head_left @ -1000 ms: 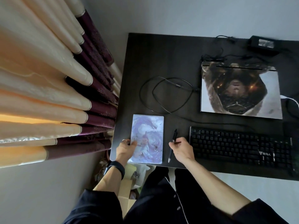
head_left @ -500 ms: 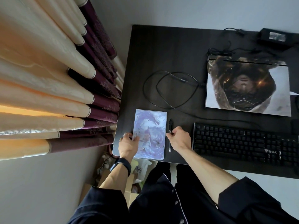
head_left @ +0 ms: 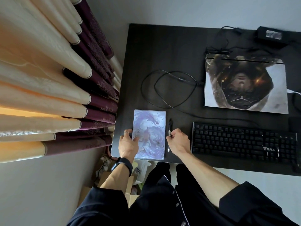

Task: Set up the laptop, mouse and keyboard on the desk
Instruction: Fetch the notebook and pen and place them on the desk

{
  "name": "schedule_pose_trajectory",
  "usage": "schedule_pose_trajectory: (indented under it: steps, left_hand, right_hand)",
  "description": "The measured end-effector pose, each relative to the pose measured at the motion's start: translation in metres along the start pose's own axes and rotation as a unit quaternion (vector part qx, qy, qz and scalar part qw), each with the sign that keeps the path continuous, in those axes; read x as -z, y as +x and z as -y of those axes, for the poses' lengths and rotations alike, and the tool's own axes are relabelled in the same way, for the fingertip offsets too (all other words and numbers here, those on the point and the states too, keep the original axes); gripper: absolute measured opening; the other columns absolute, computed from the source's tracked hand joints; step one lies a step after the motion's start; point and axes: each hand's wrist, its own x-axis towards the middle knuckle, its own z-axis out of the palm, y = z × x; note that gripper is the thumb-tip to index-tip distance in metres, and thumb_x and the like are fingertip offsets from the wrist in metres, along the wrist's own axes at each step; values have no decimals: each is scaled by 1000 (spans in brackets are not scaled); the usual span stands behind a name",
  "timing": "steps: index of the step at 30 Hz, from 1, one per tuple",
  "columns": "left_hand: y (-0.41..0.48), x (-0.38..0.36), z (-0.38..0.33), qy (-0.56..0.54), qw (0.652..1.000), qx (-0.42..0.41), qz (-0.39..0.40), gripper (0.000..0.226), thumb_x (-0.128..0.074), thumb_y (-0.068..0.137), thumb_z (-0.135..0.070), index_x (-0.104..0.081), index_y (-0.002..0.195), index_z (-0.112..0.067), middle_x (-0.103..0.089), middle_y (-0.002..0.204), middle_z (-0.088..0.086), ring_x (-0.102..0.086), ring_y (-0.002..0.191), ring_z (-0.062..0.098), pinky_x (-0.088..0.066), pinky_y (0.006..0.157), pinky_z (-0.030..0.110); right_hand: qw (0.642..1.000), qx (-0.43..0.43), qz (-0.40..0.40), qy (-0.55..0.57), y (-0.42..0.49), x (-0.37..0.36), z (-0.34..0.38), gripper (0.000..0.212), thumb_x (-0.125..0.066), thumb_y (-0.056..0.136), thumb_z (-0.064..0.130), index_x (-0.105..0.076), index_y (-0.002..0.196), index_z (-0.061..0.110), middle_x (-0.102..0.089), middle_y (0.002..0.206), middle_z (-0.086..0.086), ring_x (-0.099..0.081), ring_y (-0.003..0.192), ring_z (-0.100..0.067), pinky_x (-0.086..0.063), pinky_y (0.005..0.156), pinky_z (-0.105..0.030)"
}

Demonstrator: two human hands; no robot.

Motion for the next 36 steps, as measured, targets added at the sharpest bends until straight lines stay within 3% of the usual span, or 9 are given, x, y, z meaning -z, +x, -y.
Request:
schedule_pose_trajectory:
  steps: [12, 18, 28, 36]
  left_hand:
    - [10, -6, -10, 7, 1000, -11, -6, 35, -63, 92, -34, -52, 124, -25, -59, 112, 7, -58, 101, 27, -44, 82, 36]
    - [11, -6, -2, -6, 1000, -16, -13, 33, -66, 90, -34, -55, 121, -28, -60, 109, 7, -48, 87, 19, -41, 78, 32]
    - [20, -3, -4, -2, 1000, -25, -5, 34, -69, 85, -40, -56, 115, -34, -65, 96, 0, -60, 93, 23, -50, 82, 37]
    - [9, -5, -6, 8, 1000, -23, -2, 34, -60, 92, -33, -52, 125, -27, -63, 109, 6, -55, 109, 26, -44, 88, 35]
  right_hand:
    - [1000, -5, -12, 20, 7, 3, -5, 24, -61, 91, 35, -59, 109, 18, -71, 110, -1, -65, 104, -25, -49, 81, -33]
    - [1000, -2, -9, 28, 5, 2, -5, 23, -61, 91, 32, -59, 108, 17, -71, 110, -1, -64, 106, -25, -48, 82, -32]
    - [999, -8, 12, 34, 2, 5, -5, 24, -63, 90, 36, -58, 106, 19, -70, 107, 1, -65, 101, -23, -50, 79, -32]
    - [999, -5, 32, 35, -4, 10, -5, 28, -65, 88, 38, -57, 108, 19, -69, 106, 3, -65, 101, -21, -50, 80, -32]
